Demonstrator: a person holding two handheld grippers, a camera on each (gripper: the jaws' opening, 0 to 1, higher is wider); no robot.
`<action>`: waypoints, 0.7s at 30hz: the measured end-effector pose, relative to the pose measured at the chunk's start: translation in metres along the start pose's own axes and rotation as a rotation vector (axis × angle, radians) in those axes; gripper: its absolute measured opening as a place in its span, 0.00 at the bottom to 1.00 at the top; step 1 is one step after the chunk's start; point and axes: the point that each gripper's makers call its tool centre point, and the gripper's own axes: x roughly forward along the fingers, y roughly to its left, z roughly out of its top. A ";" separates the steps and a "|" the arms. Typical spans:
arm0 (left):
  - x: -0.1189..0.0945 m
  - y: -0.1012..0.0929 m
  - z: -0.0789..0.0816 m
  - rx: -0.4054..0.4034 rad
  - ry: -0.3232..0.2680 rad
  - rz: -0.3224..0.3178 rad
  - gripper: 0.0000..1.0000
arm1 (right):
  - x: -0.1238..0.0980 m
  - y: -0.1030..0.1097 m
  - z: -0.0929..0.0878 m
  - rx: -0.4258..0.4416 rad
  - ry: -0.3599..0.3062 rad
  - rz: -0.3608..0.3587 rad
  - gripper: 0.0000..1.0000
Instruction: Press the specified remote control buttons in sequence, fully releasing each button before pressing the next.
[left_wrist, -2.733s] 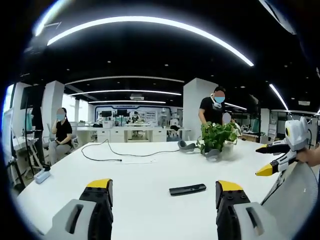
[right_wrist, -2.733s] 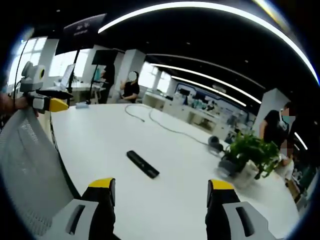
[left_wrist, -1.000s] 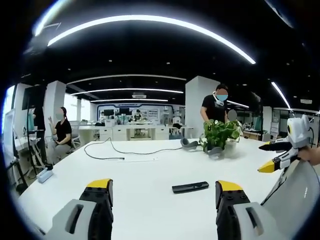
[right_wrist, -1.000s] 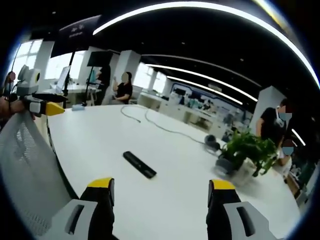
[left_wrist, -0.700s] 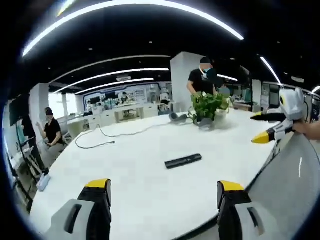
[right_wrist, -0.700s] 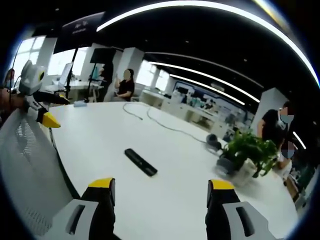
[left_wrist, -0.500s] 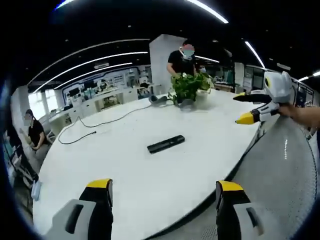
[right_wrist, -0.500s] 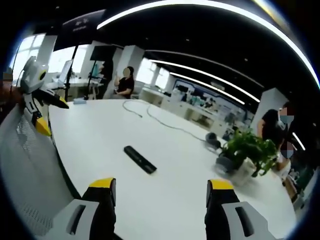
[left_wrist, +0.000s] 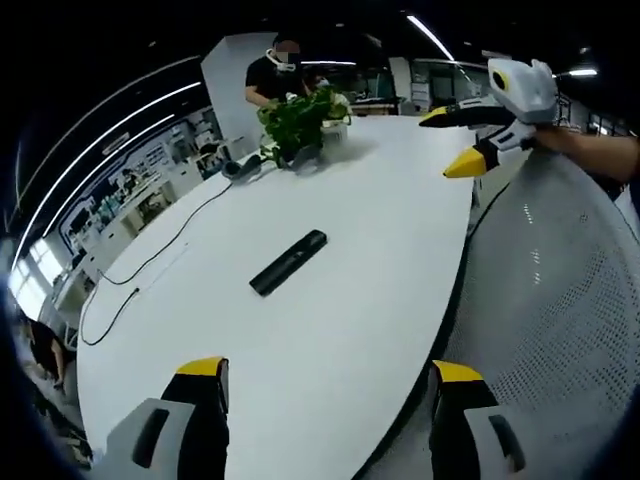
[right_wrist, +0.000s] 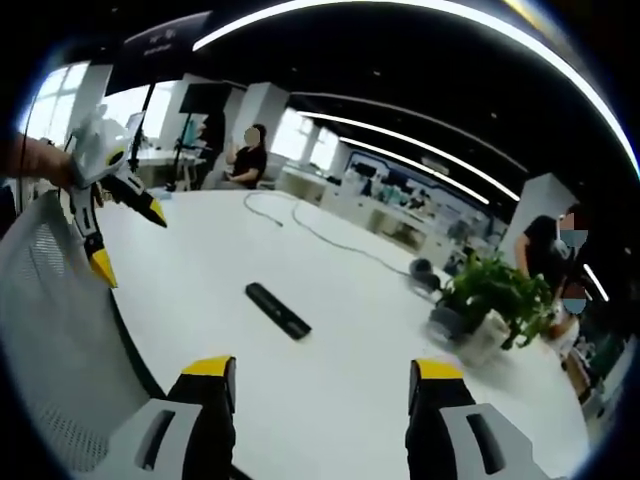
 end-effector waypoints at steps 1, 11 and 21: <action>0.004 0.001 0.001 -0.004 0.004 -0.012 0.85 | 0.000 -0.001 0.000 0.001 0.000 -0.004 0.68; 0.037 0.007 0.011 -0.039 0.026 -0.112 0.85 | 0.001 -0.003 -0.009 0.014 0.036 -0.006 0.65; 0.064 0.027 0.032 -0.099 0.007 -0.183 0.85 | 0.003 -0.002 -0.017 0.064 0.068 0.011 0.62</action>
